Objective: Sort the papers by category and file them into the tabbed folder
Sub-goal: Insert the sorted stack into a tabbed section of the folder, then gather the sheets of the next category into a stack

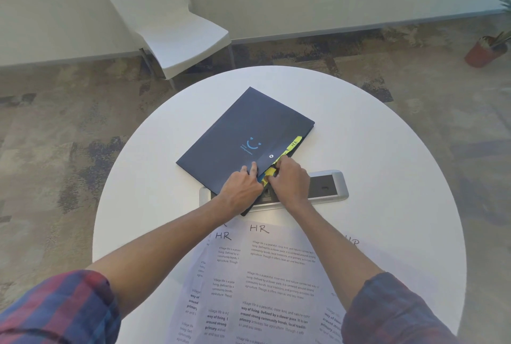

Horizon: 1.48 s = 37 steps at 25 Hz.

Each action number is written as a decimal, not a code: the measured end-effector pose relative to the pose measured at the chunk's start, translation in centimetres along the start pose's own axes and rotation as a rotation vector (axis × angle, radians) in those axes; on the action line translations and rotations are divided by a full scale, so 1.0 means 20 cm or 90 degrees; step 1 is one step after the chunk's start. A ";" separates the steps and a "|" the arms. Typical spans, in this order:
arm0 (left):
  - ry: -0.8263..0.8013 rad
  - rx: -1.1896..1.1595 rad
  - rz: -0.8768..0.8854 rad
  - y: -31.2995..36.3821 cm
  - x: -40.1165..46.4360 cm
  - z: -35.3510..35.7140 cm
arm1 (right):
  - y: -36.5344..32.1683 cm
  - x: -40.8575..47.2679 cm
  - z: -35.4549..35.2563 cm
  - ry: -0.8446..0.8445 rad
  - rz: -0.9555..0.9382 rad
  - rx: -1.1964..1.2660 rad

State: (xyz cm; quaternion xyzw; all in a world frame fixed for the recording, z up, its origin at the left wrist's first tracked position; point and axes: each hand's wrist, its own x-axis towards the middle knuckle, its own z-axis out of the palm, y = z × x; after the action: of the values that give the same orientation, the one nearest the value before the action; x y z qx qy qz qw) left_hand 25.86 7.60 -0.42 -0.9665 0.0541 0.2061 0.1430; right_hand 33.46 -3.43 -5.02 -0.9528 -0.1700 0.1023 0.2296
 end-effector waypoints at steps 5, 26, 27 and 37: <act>-0.009 -0.020 0.001 0.00 0.00 -0.01 | 0.09 -0.09 0.10 0.088 -0.205 -0.178; 0.035 -0.101 0.005 -0.04 -0.05 0.16 | 0.05 -0.15 0.07 -0.033 -0.154 -0.211; 0.037 -0.098 0.001 -0.03 -0.05 0.16 | 0.05 -0.15 0.07 -0.045 -0.148 -0.214; 0.211 -0.330 -0.033 0.01 -0.16 0.22 | 0.00 -0.18 -0.14 -0.158 -0.164 -0.179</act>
State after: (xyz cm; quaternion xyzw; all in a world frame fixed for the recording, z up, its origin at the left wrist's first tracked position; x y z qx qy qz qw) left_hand 21.26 8.81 -2.97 -0.9922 -0.0023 0.0493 -0.1142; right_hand 30.94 -5.90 -2.24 -0.9260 -0.3296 0.1642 0.0832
